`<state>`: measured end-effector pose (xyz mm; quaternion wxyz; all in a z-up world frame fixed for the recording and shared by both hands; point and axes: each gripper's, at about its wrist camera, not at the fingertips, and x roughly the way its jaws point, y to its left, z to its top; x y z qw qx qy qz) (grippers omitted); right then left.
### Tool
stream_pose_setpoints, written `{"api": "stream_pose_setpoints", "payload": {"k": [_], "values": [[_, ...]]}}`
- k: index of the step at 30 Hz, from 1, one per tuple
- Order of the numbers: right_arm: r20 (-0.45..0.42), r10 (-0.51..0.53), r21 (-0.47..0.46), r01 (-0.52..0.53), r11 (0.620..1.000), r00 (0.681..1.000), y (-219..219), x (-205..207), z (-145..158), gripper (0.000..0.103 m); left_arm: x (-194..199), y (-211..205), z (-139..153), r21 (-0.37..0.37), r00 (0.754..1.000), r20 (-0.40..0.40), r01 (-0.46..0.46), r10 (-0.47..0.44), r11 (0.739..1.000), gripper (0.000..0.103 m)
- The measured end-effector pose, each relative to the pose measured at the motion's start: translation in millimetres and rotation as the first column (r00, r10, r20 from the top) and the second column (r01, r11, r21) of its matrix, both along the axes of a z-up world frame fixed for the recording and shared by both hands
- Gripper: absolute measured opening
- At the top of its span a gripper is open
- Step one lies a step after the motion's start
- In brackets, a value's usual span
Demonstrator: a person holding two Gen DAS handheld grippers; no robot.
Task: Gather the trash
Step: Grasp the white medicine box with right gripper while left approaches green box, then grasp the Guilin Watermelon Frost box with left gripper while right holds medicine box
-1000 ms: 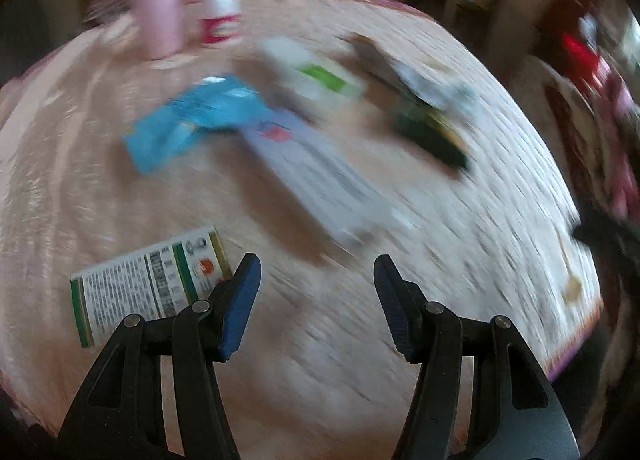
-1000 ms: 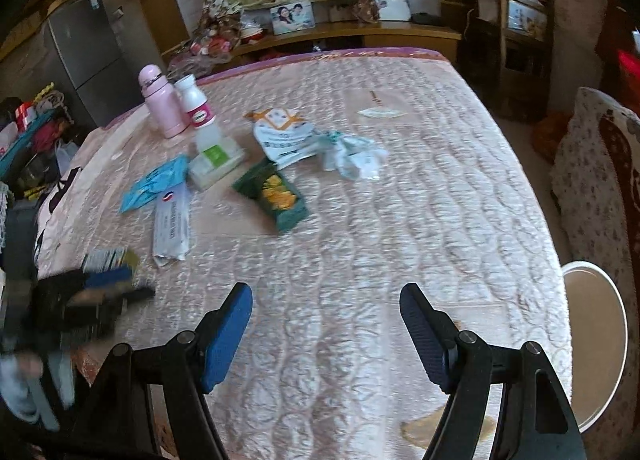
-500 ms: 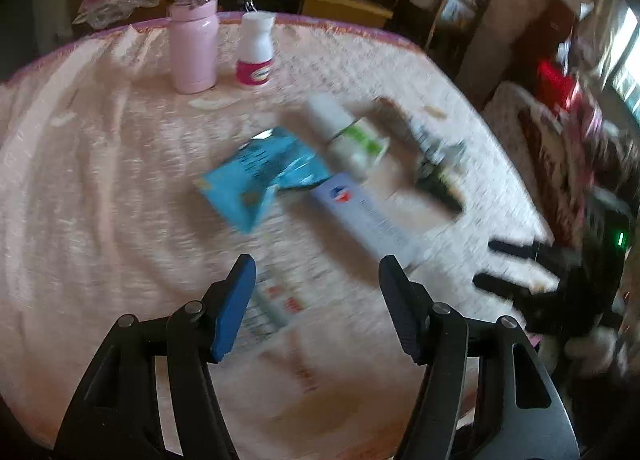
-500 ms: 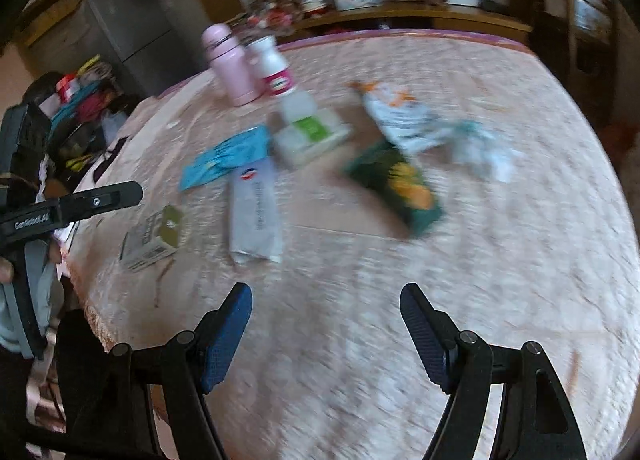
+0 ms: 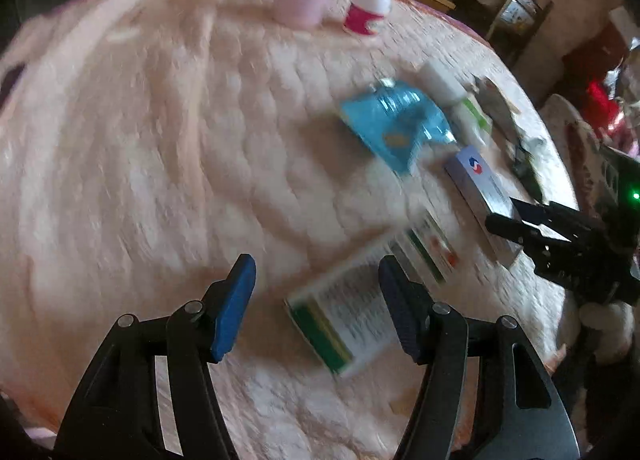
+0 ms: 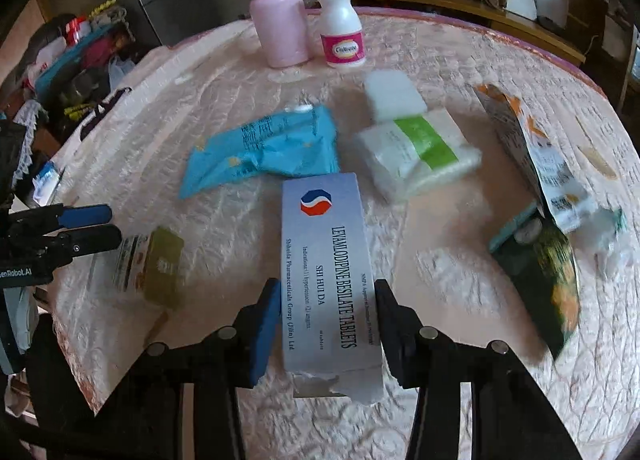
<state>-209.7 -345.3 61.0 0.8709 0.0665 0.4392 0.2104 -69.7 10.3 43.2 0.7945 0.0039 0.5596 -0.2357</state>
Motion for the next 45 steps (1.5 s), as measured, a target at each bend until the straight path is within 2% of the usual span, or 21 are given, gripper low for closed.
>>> {"api": "stream_pose_setpoints", "payload": {"k": [7, 10, 12, 16, 18, 21, 24, 29, 33, 35, 37, 38, 43, 45], "values": [[-0.053, -0.032, -0.015, 0.031, 0.999, 0.998, -46, -46, -8, 0.045, -50, -15, 7, -0.048, 0.992, -0.036, 0.116, -0.118, 0.992, 0.063], [-0.064, -0.048, -0.009, 0.047, 0.999, 0.997, -62, -59, -12, 0.045, -60, -26, 19, -0.018, 0.985, 0.027, 0.172, -0.171, 0.985, 0.063], [-0.065, -0.061, 0.028, 0.063, 0.998, 0.996, -71, -67, -13, 0.051, -60, -29, 29, 0.015, 0.979, 0.084, 0.186, -0.187, 0.982, 0.063], [-0.053, -0.067, 0.053, 0.070, 0.996, 0.996, -78, -75, -9, 0.063, -46, -33, 37, 0.064, 0.975, 0.145, 0.159, -0.167, 0.985, 0.063], [-0.046, -0.068, 0.057, 0.070, 0.996, 0.997, -74, -75, -7, 0.063, -33, -35, 33, 0.084, 0.977, 0.160, 0.131, -0.143, 0.988, 0.063], [-0.047, -0.071, 0.056, 0.074, 0.996, 0.996, -64, -70, -8, 0.063, -19, -32, 14, 0.007, 0.993, 0.049, 0.104, -0.104, 0.995, 0.063], [-0.053, -0.074, 0.024, 0.075, 0.997, 0.996, -56, -67, -11, 0.063, -32, -33, 4, -0.066, 0.994, -0.025, 0.107, -0.108, 0.992, 0.063], [-0.052, -0.106, -0.050, 0.104, 0.993, 0.993, -64, -69, -16, 0.063, -64, -49, 16, -0.104, 0.984, -0.006, 0.174, -0.175, 0.979, 0.063], [-0.061, -0.118, 0.035, 0.120, 0.992, 0.991, -78, -70, -16, 0.063, -59, -63, 28, -0.062, 0.989, 0.070, 0.131, -0.127, 0.989, 0.063], [-0.054, -0.120, 0.041, 0.122, 0.992, 0.991, -79, -71, -15, 0.064, -53, -73, 24, -0.031, 0.992, 0.078, 0.099, -0.097, 0.995, 0.063], [-0.042, -0.115, 0.040, 0.117, 0.992, 0.992, -77, -73, -14, 0.071, -48, -80, 16, 0.016, 0.996, 0.076, 0.052, -0.053, 0.999, 0.063], [-0.038, -0.112, 0.038, 0.114, 0.993, 0.993, -75, -74, -14, 0.073, -47, -86, 15, 0.045, 0.993, 0.110, 0.029, -0.033, 0.999, 0.063], [-0.009, -0.104, -0.021, 0.103, 0.994, 0.995, -61, -71, -16, 0.073, -43, -101, 10, 0.101, 0.990, 0.136, 0.025, -0.039, 0.995, 0.063], [0.001, -0.109, -0.051, 0.109, 0.993, 0.994, -55, -66, -18, 0.073, -40, -98, 12, 0.101, 0.989, 0.147, 0.008, -0.023, 0.995, 0.063]]}}
